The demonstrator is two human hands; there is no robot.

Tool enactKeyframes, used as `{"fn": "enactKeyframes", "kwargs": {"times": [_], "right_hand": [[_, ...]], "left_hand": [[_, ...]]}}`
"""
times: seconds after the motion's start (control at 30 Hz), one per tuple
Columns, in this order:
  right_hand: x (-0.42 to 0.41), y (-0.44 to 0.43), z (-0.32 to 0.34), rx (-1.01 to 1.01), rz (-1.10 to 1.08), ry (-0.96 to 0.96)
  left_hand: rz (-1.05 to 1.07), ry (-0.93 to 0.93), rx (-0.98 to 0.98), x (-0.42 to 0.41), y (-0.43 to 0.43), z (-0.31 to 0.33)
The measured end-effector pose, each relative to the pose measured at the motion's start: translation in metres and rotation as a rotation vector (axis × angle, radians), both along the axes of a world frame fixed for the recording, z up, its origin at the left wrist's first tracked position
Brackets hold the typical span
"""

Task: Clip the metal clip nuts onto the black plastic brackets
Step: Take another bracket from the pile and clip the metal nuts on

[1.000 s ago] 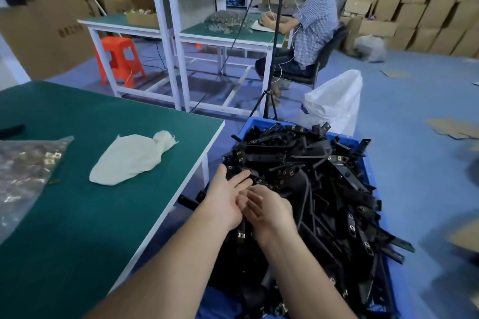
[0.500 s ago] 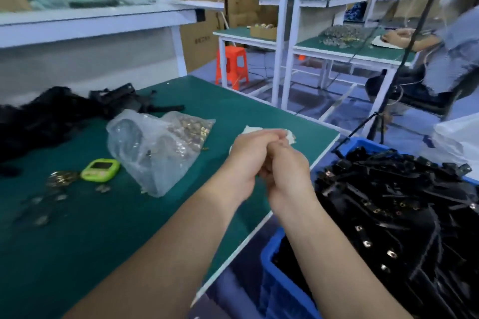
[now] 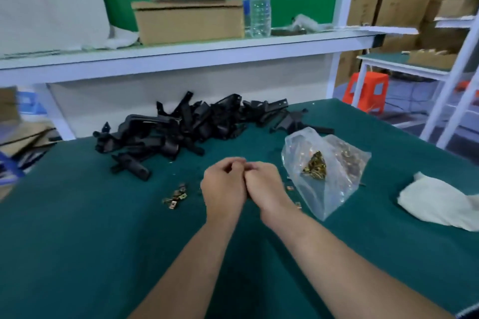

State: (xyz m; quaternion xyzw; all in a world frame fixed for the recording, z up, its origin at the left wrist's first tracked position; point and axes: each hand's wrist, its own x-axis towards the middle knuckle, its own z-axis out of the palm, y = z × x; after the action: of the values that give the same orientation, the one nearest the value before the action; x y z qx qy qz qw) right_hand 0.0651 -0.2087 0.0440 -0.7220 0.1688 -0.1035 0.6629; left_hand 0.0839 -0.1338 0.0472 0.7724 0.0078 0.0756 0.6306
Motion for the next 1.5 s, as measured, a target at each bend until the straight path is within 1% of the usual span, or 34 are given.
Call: {"fn": "enactKeyframes", "kwargs": {"times": [0.03, 0.07, 0.1, 0.2, 0.23, 0.3, 0.43, 0.5, 0.57, 0.7, 0.73, 0.8, 0.83, 0.93, 1.0, 1.07, 1.17, 1.23, 1.3, 1.33, 1.37, 1.43, 1.47, 1.5], "right_hand": [[0.012, 0.004, -0.005, -0.116, 0.013, 0.007], [0.024, 0.007, -0.009, -0.191, 0.01, 0.024], [0.035, 0.008, -0.012, -0.236, 0.015, 0.045], [0.068, 0.007, -0.022, -0.379, 0.035, 0.055], [0.079, 0.005, -0.025, -0.424, 0.044, 0.067], [0.104, 0.003, -0.026, -0.508, 0.053, 0.089], [0.16, -0.002, -0.02, -0.718, 0.054, 0.147], [0.185, 0.002, -0.018, -0.769, 0.108, 0.16], [0.208, 0.008, -0.019, -0.813, 0.198, 0.175], [0.24, 0.033, -0.024, -0.813, 0.361, 0.13], [0.245, 0.041, -0.025, -0.832, 0.383, 0.124], [0.252, 0.055, -0.029, -0.938, 0.389, 0.128], [0.255, 0.06, -0.031, -0.954, 0.366, 0.132], [0.254, 0.061, -0.028, -0.87, 0.287, 0.142], [0.243, 0.051, -0.02, -0.838, 0.244, 0.136], [0.223, 0.036, -0.01, -0.779, 0.152, 0.116], [0.186, 0.009, 0.007, -0.738, -0.049, -0.071], [0.157, -0.005, 0.019, -0.655, -0.15, -0.236], [0.124, -0.013, 0.031, -0.582, -0.197, -0.416], [0.109, -0.014, 0.036, -0.601, -0.198, -0.499], [0.094, -0.012, 0.041, -0.68, -0.179, -0.571], [0.07, 0.0, 0.037, -0.961, -0.068, -0.687], [0.059, 0.01, 0.029, -1.128, 0.026, -0.717], [0.049, 0.021, 0.017, -1.287, 0.149, -0.701]], "left_hand": [[0.038, -0.036, 0.105, 0.01, 0.014, -0.008], [0.051, -0.053, 0.196, 0.019, 0.028, -0.015], [0.057, -0.058, 0.298, 0.029, 0.04, -0.026], [0.001, -0.035, 0.753, 0.057, 0.067, -0.056], [-0.031, -0.007, 0.848, 0.065, 0.072, -0.065], [-0.104, 0.007, 0.914, 0.08, 0.075, -0.076], [-0.2, -0.062, 0.974, 0.107, 0.071, -0.087], [-0.206, -0.077, 0.983, 0.12, 0.07, -0.087], [-0.181, -0.114, 0.946, 0.131, 0.07, -0.084], [-0.077, -0.081, 0.674, 0.142, 0.073, -0.076], [-0.067, -0.073, 0.641, 0.143, 0.074, -0.075], [-0.049, -0.051, 0.594, 0.143, 0.077, -0.075], [-0.035, -0.034, 0.57, 0.144, 0.077, -0.074], [0.006, 0.006, 0.465, 0.146, 0.078, -0.073], [0.055, 0.009, 0.385, 0.144, 0.081, -0.07], [0.14, -0.008, 0.336, 0.143, 0.085, -0.067], [0.28, -0.046, 0.273, 0.141, 0.094, -0.062], [0.291, -0.058, 0.205, 0.139, 0.098, -0.059], [0.29, -0.065, 0.166, 0.134, 0.099, -0.058], [0.299, -0.068, 0.15, 0.132, 0.099, -0.058], [0.309, -0.069, 0.135, 0.128, 0.098, -0.058], [0.306, -0.076, 0.144, 0.121, 0.098, -0.058], [0.289, -0.085, 0.175, 0.118, 0.099, -0.059], [0.26, -0.096, 0.214, 0.115, 0.098, -0.06]]}}
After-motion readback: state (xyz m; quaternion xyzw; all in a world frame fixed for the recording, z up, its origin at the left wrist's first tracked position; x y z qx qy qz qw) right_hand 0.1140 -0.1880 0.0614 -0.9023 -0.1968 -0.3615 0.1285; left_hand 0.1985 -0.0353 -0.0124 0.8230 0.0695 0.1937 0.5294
